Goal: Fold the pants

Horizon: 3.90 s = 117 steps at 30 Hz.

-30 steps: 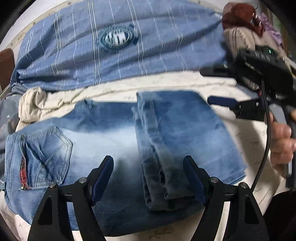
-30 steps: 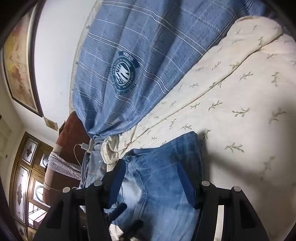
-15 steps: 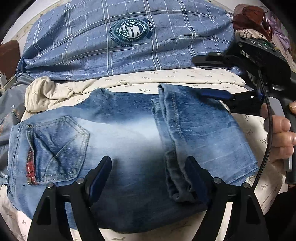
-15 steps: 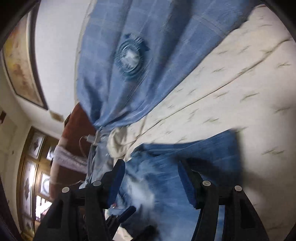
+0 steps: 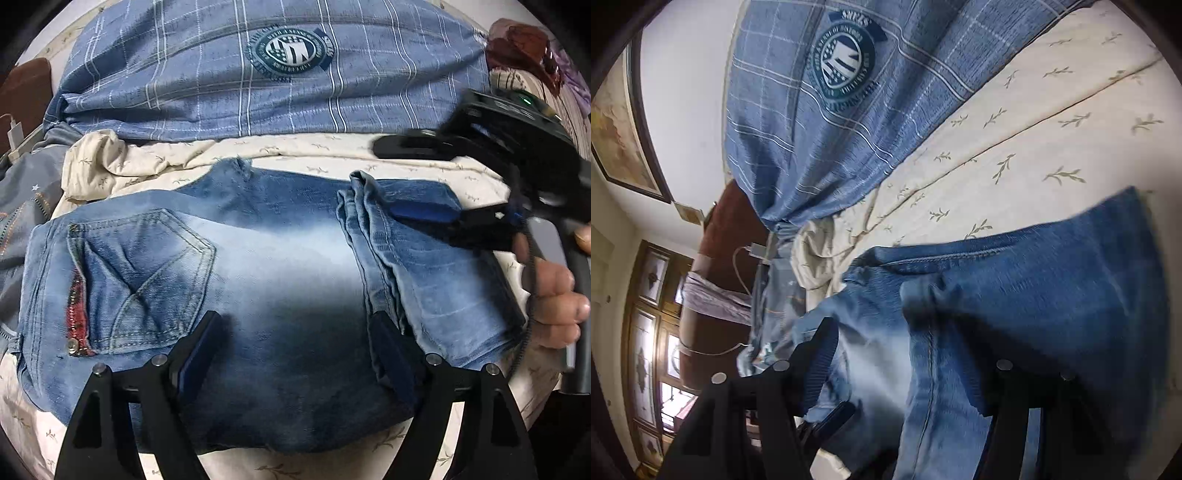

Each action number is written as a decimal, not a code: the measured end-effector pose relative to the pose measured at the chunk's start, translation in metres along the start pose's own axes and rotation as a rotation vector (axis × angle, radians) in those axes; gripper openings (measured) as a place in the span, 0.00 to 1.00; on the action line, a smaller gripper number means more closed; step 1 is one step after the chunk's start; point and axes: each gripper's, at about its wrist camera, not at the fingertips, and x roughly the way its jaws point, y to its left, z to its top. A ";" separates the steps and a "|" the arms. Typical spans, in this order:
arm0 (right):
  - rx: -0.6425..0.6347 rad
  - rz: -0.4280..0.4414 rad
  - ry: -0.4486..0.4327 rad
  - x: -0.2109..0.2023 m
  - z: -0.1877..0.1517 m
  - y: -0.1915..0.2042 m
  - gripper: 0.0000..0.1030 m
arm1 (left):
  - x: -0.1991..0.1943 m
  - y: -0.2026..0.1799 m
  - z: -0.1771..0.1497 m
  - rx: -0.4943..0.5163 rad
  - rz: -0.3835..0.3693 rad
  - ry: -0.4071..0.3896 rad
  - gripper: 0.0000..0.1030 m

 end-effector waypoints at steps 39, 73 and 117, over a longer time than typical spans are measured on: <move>-0.454 -0.239 -0.112 -0.097 -0.097 0.049 0.63 | -0.052 0.200 -0.063 -1.003 -0.159 0.075 0.79; -0.238 -0.315 -0.269 -0.134 -0.062 0.013 0.63 | -0.112 0.059 0.047 -0.395 0.071 -0.274 0.12; -0.368 -0.432 -0.149 -0.073 -0.067 0.021 0.63 | -0.057 0.194 -0.052 -0.946 -0.044 -0.231 0.22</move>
